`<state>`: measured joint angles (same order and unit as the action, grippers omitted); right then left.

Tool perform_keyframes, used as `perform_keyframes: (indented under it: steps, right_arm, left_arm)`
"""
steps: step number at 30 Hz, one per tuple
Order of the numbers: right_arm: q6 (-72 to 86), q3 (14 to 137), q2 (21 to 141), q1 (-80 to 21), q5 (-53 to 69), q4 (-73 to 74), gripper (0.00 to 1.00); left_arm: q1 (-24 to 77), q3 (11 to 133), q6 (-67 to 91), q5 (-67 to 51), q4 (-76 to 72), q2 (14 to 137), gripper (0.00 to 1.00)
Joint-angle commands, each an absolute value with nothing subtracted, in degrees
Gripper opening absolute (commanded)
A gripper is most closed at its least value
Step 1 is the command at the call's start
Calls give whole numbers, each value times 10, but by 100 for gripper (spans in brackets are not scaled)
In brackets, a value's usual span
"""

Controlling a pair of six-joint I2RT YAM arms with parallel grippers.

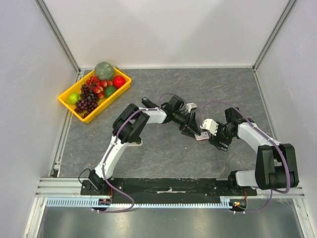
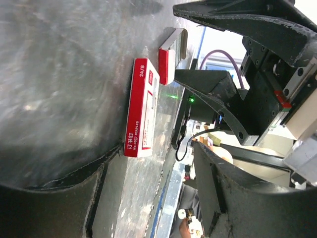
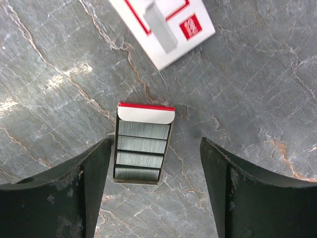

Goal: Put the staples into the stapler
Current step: Open the staple box at the center of the board.

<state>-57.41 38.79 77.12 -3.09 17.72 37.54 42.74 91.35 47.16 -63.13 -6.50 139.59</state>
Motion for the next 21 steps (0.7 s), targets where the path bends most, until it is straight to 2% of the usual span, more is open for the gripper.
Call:
perform_keyframes:
  steps: [1, 7, 12, 21]
  right_arm:
    - [-563, 380, 786, -40, 176, 356, 78]
    - [-567, 377, 791, -58, 178, 359, 66]
    - [-551, 378, 778, -100, 181, 359, 60]
    - [-536, 370, 744, -133, 183, 360, 61]
  left_arm:
    - [393, 901, 376, -589, 22, 1368, 64]
    - [381, 884, 370, -583, 19, 1365, 64]
    - [394, 921, 380, -575, 18, 1405, 64]
    - [411, 976, 411, -574, 25, 1431, 65]
